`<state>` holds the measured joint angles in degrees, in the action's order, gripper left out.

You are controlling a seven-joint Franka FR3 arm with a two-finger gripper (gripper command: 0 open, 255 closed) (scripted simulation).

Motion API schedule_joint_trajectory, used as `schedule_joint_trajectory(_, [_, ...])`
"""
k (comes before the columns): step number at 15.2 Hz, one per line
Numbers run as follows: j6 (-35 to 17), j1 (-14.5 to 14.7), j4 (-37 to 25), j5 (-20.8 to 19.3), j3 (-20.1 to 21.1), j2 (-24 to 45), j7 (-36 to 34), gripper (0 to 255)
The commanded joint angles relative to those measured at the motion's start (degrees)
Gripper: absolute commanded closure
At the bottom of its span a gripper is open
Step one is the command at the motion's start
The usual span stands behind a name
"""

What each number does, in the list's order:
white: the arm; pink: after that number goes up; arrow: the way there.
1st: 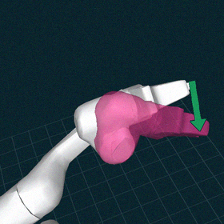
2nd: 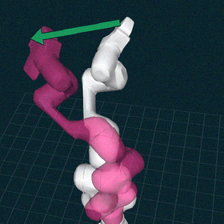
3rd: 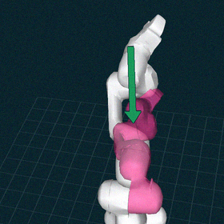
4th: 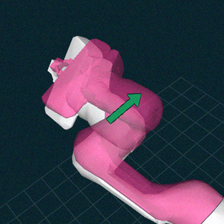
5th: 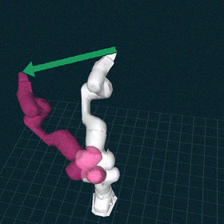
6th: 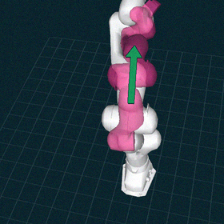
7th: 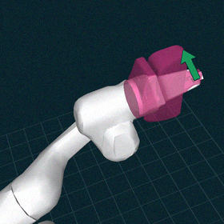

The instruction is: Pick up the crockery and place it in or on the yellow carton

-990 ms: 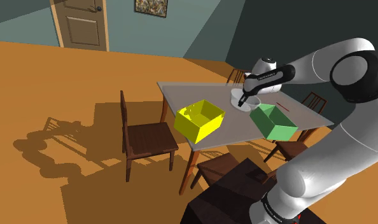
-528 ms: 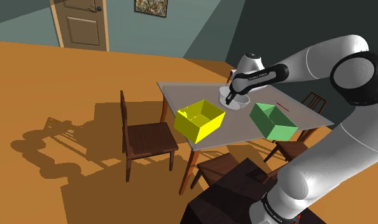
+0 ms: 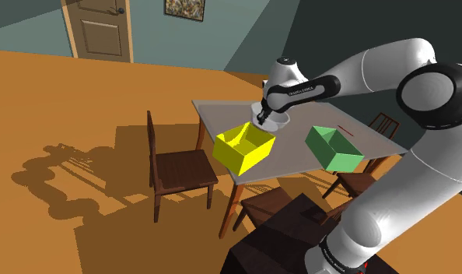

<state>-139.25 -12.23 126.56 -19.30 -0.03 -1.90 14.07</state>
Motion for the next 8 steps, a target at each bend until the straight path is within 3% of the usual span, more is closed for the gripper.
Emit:
schedule_joint_trajectory(1, [1.5,1.4,-2.4,-0.7,1.6,1.7,-3.3,255])
schedule_joint_trajectory(5, [4.7,4.1,-7.6,-1.8,4.1,5.1,-8.4,255])
schedule_joint_trajectory(8, [3.6,4.3,-7.3,-2.4,4.2,6.0,-9.5,255])
